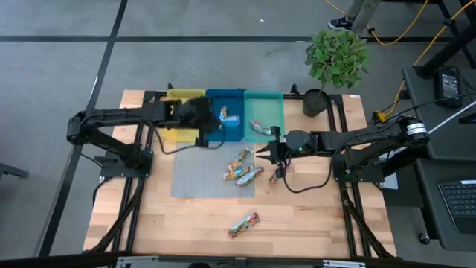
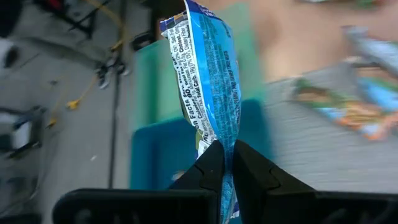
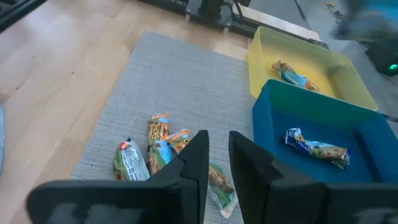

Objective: Pick and place Granola Bars by type
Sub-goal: Put the blue granola bar into the blue bin

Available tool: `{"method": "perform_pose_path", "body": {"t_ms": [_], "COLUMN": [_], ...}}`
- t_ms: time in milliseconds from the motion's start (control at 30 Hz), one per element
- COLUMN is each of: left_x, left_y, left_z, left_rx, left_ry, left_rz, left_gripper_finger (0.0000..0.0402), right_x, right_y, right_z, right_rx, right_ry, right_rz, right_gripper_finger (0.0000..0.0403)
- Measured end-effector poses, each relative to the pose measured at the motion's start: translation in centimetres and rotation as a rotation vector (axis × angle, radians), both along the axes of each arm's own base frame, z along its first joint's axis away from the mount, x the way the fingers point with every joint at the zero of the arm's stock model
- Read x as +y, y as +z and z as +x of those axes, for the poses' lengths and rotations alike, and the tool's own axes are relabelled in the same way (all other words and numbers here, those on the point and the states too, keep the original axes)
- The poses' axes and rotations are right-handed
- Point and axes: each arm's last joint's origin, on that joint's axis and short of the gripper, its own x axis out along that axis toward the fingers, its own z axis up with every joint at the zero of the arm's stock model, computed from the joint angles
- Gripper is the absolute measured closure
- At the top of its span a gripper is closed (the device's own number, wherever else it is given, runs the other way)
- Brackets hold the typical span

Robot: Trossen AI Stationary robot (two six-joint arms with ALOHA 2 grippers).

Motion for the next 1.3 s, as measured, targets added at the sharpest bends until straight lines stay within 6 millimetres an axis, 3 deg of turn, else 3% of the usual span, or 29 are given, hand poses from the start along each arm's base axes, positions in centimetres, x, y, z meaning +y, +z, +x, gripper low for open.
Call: {"method": "perform_pose_path", "body": {"t_ms": [200,533,900,1100,1300], "left_x": [4.2,7.4,11.9,12.9,13.3], "left_y": [0.5,-0.3,-5.6,-8.7,-10.4], "left_z": [-0.9,-1.8,0.8,2.5,3.0], "left_rx": [-0.044,-0.032,0.032,0.079,0.123], "left_ry": [0.078,0.144,0.16,0.16,0.164], "left_rz": [0.032,-0.029,-0.15,-0.178,-0.202], "left_gripper_finger": [0.0384,0.0384,0.0384,0.0384,0.0384], "right_x": [0.0,0.0,0.0,0.0,0.0], "right_y": [0.1,0.4,0.4,0.3,0.2], "right_z": [0.1,0.2,0.2,0.2,0.1], "right_rx": [-0.014,-0.041,-0.041,-0.037,-0.02], "right_ry": [0.002,0.005,0.016,0.016,0.017], "right_rz": [-0.003,-0.007,-0.031,-0.031,-0.032], "right_gripper_finger": [0.0336,0.0336,0.0336,0.0336,0.0336]}}
